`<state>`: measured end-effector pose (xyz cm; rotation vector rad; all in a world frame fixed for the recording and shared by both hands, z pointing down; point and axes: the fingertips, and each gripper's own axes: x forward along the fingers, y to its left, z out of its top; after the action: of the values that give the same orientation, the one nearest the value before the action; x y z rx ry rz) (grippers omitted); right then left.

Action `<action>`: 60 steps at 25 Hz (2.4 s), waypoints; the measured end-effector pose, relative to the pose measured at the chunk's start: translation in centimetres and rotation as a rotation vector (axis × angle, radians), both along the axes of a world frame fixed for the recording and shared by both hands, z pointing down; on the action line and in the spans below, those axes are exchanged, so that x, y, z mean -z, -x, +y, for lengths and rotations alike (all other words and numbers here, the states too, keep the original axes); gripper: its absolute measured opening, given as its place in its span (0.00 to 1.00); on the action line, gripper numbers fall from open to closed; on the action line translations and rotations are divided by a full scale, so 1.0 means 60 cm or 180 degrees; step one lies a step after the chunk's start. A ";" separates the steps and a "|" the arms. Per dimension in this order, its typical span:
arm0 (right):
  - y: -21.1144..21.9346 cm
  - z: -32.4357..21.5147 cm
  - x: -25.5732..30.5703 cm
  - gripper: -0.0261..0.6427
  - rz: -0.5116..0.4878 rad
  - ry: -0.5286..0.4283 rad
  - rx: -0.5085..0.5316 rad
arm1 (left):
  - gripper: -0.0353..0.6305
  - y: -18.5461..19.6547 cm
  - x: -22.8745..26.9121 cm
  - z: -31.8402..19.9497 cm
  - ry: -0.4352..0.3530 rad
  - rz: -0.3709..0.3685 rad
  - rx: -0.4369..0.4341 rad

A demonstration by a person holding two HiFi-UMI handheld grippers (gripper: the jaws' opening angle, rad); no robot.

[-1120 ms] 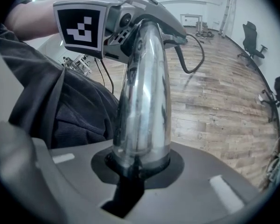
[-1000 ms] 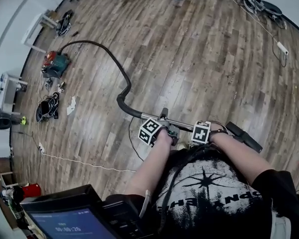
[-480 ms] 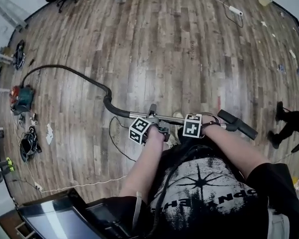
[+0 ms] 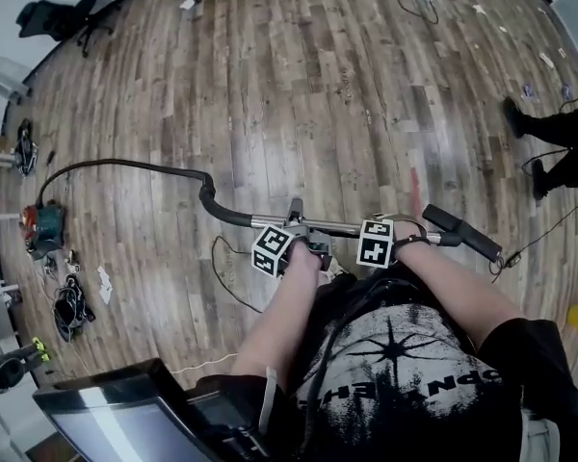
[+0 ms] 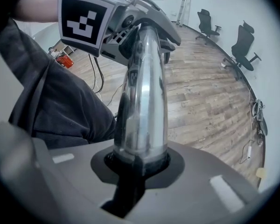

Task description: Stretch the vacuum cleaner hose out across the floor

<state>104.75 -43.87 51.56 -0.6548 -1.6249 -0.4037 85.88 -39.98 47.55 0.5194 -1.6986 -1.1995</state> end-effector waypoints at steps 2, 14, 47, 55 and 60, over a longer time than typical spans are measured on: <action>-0.016 -0.023 -0.001 0.14 0.0016 0.0023 -0.0002 | 0.13 -0.015 -0.001 -0.024 0.0008 0.0003 0.0001; -0.064 -0.140 -0.018 0.14 0.0032 -0.0065 0.0416 | 0.25 -0.115 -0.007 -0.122 -0.0332 -0.0094 -0.0729; -0.120 -0.334 -0.342 0.14 0.0421 -0.0217 -0.0042 | 0.05 -0.159 -0.217 -0.207 0.0285 -0.0904 -0.3361; -0.144 -0.413 -0.589 0.14 0.0370 -0.0300 -0.0148 | 0.05 -0.134 -0.418 -0.289 0.0280 -0.1316 -0.3325; -0.158 -0.472 -0.772 0.14 0.0276 -0.0384 -0.0308 | 0.05 -0.104 -0.562 -0.333 0.0230 -0.1597 -0.3290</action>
<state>114.20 -72.20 97.90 -0.4943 -1.5307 -0.3941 92.11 -59.94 81.25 1.5070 -1.4857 -0.2531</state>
